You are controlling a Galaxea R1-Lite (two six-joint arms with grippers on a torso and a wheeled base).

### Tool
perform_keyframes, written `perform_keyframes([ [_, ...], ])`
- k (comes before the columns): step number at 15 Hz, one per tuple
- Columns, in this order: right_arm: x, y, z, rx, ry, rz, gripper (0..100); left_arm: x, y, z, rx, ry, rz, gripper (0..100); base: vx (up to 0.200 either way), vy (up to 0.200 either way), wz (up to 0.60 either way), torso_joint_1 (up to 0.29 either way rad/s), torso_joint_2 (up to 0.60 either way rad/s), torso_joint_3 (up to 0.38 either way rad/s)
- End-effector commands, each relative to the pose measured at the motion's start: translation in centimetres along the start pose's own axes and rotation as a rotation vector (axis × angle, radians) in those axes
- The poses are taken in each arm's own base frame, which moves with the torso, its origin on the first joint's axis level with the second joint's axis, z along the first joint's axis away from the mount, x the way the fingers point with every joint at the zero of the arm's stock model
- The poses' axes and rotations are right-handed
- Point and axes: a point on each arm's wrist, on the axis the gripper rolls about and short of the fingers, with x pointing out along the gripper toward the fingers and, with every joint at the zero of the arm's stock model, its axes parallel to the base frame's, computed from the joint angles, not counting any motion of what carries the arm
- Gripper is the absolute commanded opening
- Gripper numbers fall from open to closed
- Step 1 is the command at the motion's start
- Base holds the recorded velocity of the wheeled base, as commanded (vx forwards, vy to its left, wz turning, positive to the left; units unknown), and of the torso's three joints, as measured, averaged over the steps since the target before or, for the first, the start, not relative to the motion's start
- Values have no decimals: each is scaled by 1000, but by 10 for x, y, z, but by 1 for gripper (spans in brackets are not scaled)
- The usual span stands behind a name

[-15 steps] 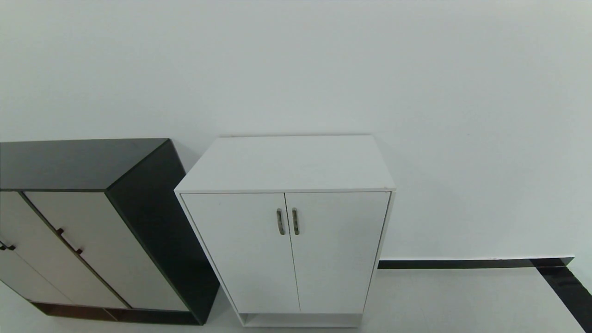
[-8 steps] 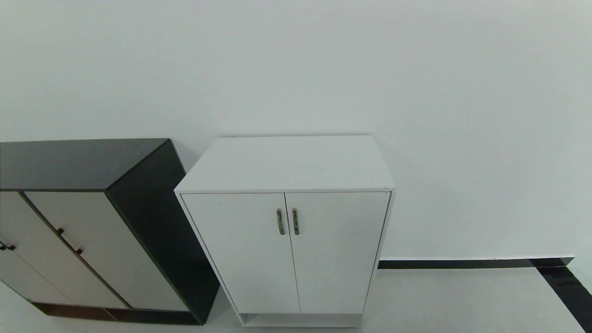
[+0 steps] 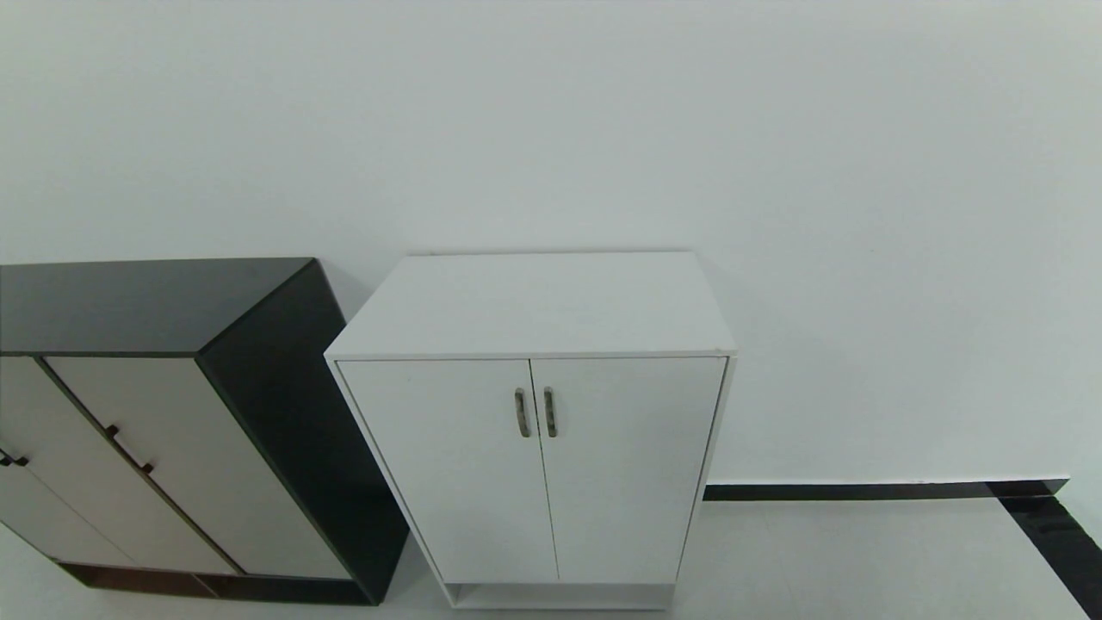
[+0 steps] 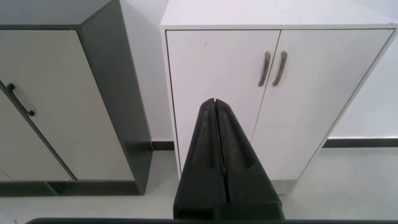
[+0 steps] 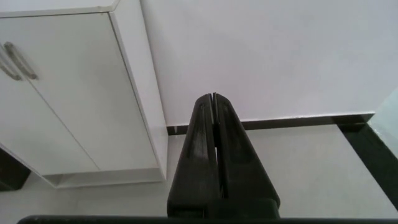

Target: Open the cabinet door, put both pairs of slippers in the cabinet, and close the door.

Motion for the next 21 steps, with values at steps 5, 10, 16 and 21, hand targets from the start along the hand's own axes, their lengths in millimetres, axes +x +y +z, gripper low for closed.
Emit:
perform_keyframes([
  [5,0,0,0,-2,3,-4,0,0,0,0,2,2,-1,0,0,0,0,0,0,0],
  [10,7,1,2,56,95,-5,0,0,0,0,2,2,-1,0,0,0,0,0,0,0],
  [16,1,0,0,16,12,-9,0,0,0,0,0,0,0,0,0,0,0,0,0,0],
  [21,-4,1,-2,1,-58,98,0,0,0,0,0,2,0,0,0,0,0,0,0,0],
])
